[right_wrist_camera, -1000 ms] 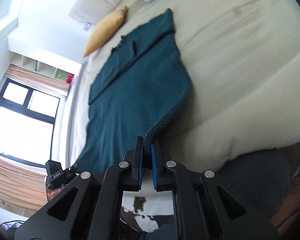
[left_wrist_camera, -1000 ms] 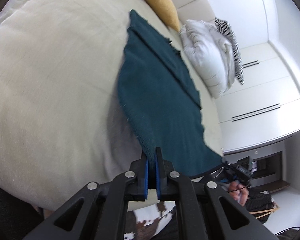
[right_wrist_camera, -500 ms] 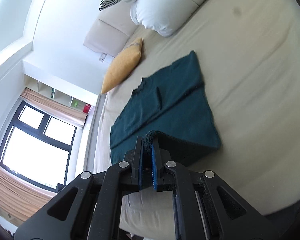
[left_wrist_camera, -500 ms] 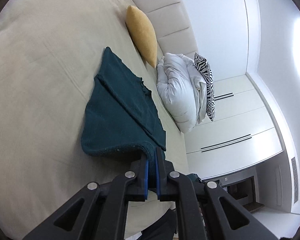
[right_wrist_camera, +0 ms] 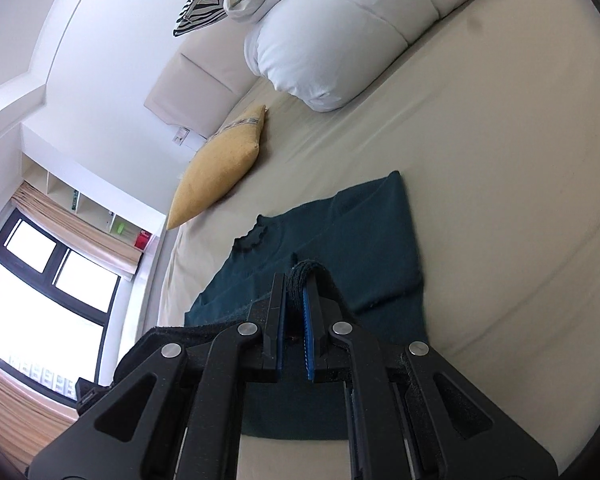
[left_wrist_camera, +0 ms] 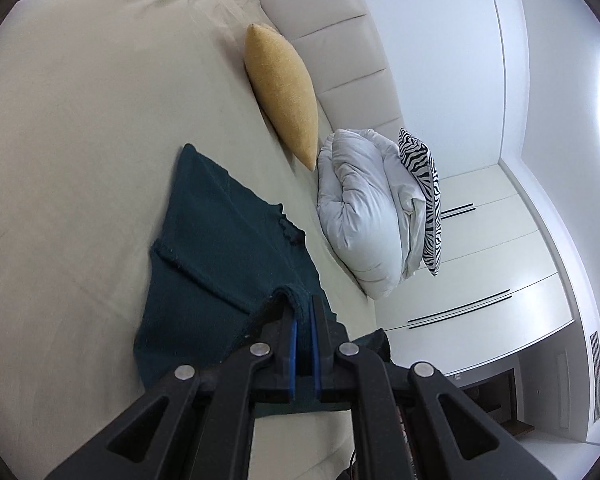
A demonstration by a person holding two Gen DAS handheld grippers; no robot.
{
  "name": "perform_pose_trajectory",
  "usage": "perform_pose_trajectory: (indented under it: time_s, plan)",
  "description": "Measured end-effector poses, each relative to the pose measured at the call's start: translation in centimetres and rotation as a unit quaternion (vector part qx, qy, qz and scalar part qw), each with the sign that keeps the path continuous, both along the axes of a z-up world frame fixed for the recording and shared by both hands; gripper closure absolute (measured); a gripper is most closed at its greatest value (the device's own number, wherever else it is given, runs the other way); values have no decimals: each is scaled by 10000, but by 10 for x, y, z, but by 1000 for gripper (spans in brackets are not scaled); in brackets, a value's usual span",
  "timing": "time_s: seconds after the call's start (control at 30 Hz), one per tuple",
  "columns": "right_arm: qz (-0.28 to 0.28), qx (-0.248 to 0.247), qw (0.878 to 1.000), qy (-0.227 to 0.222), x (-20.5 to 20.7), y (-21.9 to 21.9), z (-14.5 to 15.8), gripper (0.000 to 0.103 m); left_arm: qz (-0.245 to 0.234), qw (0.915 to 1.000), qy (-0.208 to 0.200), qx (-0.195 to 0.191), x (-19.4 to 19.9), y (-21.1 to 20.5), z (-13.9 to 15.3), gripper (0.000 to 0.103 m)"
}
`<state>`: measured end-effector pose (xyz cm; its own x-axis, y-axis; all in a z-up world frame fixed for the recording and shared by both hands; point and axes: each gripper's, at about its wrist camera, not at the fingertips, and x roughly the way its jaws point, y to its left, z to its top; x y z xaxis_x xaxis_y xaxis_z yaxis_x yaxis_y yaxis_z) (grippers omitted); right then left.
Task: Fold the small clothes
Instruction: 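Grasp the hem with both grippers and lift it toward the collar, then lay the hem down over the sweater body with both grippers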
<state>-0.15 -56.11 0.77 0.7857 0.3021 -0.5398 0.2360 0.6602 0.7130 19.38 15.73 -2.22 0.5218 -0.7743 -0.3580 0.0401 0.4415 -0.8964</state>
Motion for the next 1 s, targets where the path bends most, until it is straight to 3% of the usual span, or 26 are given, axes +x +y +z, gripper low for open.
perform_pose_trajectory:
  time_s: [0.5, 0.87, 0.93, 1.0]
  plan:
    - [-253, -282, 9984, 415, 137, -19, -54, 97, 225, 9988, 205, 394, 122, -25, -23, 96]
    - [-331, -347, 9952, 852, 219, -37, -98, 96, 350, 9924, 617, 1001, 193, -42, -74, 95]
    - [-346, -527, 9925, 1046, 230, -35, -108, 90, 342, 9902, 710, 1152, 196, -43, -84, 82]
    - [-365, -622, 9923, 1002, 234, -35, -111, 80, 304, 9926, 630, 992, 193, -42, -84, 57]
